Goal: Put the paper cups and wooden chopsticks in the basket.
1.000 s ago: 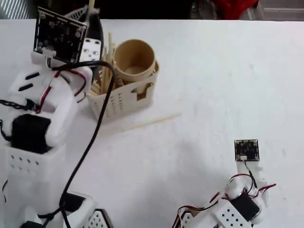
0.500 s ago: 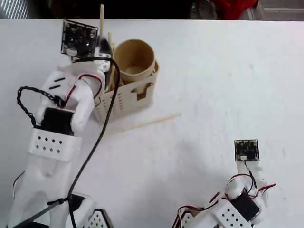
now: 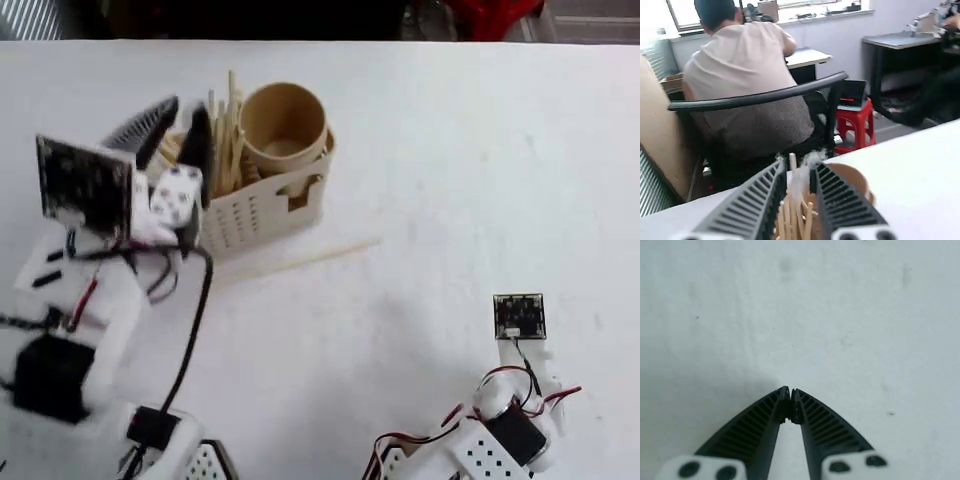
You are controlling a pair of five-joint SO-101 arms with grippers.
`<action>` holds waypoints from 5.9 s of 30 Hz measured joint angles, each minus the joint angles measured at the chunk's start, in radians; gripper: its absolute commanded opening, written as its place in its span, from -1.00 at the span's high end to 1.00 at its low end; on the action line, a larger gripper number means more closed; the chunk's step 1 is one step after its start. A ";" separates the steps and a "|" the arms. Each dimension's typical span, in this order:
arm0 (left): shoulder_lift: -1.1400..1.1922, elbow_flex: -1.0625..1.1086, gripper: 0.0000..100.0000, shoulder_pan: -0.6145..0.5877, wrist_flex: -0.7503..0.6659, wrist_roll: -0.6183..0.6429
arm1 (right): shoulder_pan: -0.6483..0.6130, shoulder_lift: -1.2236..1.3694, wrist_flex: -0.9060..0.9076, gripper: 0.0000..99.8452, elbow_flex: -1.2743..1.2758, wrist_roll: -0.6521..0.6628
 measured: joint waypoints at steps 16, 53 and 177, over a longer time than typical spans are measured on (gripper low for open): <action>0.488 -0.018 0.81 0.365 0.417 -0.506 | 0.000 0.000 0.000 0.97 0.000 0.000; 1.692 -0.646 0.95 0.338 0.364 -0.456 | 0.000 0.000 0.000 0.97 0.000 0.000; 0.539 -1.132 0.95 0.100 0.526 0.014 | -0.002 0.000 0.000 0.97 0.000 0.000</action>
